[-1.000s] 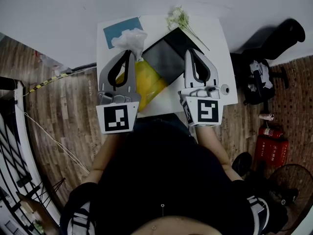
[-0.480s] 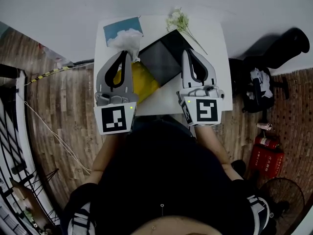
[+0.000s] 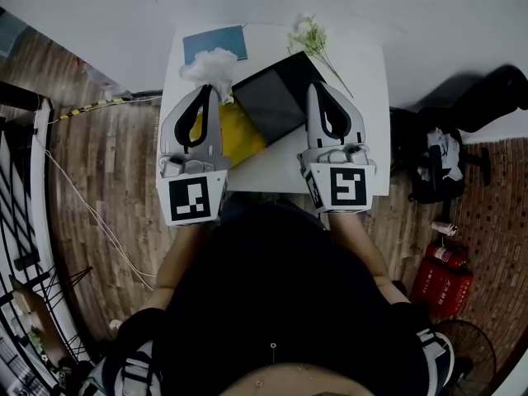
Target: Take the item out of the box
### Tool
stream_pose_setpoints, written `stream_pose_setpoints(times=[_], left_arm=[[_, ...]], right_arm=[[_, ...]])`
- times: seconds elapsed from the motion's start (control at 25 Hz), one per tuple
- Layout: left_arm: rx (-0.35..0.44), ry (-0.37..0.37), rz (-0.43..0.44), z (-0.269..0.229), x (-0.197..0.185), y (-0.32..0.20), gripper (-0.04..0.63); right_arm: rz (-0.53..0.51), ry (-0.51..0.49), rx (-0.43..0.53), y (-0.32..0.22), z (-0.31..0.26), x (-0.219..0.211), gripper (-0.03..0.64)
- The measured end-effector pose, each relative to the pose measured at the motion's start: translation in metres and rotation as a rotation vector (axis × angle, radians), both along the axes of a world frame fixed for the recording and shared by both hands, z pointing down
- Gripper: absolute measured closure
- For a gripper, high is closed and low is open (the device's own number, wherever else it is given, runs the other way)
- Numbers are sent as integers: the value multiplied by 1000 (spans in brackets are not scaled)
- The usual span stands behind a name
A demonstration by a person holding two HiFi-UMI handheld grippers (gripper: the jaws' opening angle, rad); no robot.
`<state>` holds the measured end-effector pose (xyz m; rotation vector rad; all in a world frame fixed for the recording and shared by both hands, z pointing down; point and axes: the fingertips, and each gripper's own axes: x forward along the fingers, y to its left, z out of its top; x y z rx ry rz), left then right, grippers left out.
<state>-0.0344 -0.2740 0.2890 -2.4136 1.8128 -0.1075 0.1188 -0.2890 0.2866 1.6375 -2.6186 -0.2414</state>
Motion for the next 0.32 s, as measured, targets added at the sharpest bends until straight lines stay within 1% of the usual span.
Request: stream_pose_setpoints(times=[0.2,0.32], left_arm=[[-6,-19,-29,3,7,5,584],[11,-37,-42,6,12,8,584]], right_arm=[[-14,-9,3,4,-1,13,606],[-21,-13,3,8,-1,23,606]])
